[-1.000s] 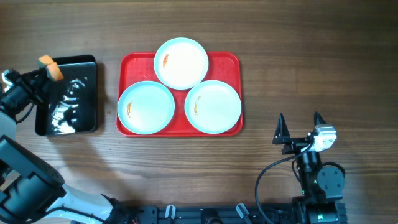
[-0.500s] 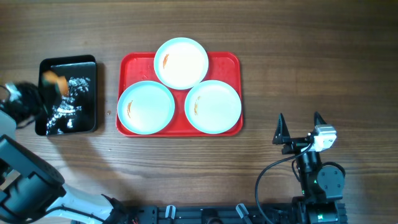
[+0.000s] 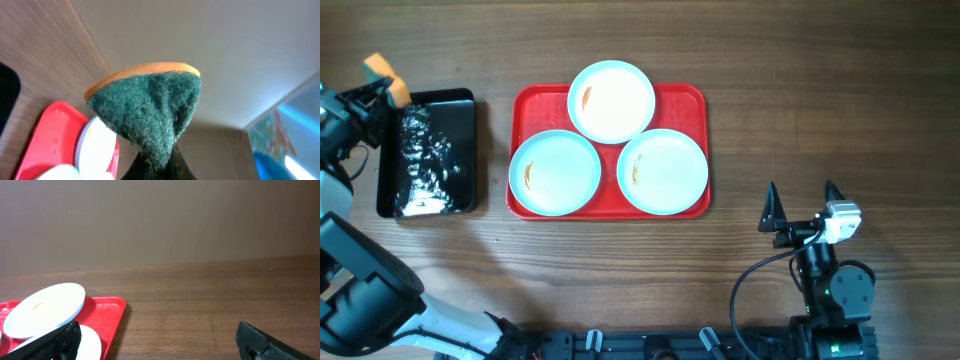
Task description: Clean dirty plates on tray and stack at the side
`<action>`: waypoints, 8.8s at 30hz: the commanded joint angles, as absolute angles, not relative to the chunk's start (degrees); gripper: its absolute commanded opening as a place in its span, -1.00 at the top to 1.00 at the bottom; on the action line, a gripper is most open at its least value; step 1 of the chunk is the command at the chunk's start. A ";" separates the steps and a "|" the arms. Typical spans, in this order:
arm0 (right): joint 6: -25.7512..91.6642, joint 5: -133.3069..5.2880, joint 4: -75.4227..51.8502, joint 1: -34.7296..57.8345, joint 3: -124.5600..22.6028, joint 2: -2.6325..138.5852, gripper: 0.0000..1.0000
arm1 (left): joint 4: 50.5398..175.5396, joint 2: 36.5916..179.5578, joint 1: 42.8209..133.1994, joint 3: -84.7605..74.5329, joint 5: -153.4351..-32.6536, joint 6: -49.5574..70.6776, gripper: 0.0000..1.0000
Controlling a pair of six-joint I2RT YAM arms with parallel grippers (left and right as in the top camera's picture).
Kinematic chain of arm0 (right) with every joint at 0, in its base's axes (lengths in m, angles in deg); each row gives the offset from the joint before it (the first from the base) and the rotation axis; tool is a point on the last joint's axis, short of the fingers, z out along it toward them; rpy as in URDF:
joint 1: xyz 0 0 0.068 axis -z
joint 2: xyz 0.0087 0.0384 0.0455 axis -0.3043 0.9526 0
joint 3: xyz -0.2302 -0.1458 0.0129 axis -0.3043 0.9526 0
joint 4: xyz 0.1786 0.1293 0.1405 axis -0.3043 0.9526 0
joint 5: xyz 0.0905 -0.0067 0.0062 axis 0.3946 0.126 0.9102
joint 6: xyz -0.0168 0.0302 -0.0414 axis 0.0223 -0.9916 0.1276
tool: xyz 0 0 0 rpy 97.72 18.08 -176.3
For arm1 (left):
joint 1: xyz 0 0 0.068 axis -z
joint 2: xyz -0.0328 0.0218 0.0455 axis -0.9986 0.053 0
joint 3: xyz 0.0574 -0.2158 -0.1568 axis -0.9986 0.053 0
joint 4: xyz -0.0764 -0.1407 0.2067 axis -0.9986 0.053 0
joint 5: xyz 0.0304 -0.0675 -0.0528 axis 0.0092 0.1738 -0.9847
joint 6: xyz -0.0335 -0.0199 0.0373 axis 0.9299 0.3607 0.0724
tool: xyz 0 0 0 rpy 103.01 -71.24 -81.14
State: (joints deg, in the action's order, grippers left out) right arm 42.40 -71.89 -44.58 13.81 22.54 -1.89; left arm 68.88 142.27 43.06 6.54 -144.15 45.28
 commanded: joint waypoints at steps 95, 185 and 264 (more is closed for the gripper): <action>41.96 -71.43 -44.87 14.03 22.60 -2.00 -0.99 | 120.55 123.32 46.19 4.18 -102.01 14.99 0.92; 24.83 -60.11 -1.96 -22.62 -80.47 127.29 0.49 | 121.57 128.13 84.13 14.78 -80.78 0.49 0.92; 16.72 -60.09 -4.89 -23.56 -74.90 129.12 0.91 | 116.39 145.61 88.17 16.11 -47.49 4.91 0.92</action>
State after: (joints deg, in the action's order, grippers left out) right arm 16.83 -60.09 -5.15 -23.36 -75.80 127.83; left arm 114.43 141.85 89.05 13.44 -72.46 -0.20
